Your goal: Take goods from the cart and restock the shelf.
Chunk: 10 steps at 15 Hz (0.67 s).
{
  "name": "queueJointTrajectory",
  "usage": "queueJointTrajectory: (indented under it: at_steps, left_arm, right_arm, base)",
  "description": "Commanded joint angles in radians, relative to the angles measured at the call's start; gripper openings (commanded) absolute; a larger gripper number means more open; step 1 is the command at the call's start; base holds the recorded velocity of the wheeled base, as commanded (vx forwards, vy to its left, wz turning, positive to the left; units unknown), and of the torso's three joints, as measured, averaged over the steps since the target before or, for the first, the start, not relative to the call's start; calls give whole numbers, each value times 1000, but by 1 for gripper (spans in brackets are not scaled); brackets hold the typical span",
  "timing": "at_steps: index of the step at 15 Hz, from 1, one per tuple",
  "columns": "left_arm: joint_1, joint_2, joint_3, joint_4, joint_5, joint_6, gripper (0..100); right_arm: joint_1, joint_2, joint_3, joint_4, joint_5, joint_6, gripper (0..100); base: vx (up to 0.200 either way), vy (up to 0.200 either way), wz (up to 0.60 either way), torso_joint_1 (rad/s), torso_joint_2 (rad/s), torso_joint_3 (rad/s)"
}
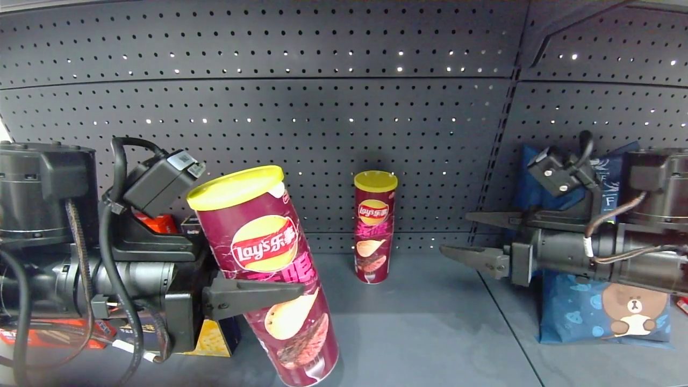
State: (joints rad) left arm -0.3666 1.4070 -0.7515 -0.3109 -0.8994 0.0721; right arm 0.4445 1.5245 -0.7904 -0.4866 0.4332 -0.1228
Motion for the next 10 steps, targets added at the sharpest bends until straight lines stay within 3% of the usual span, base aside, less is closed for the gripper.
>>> queueJointTrajectory:
  at_steps: [1, 3, 10]
  left_arm:
    - [3, 0, -2, -1, 0, 0, 0]
    - [3, 0, 0, -1, 0, 0, 0]
    - [0, 1, -39, -1, -1, 0, 0]
  right_arm:
    - [3, 137, -39, -56, 59, -15, 100]
    - [3, 195, -70, -109, 134, -17, 100]
    - [-6, 364, -190, -184, 211, -17, 100]
  base:
    - [0, 0, 0, 0, 0, 0]
    - [0, 0, 0, 0, 0, 0]
    - [0, 0, 0, 0, 0, 0]
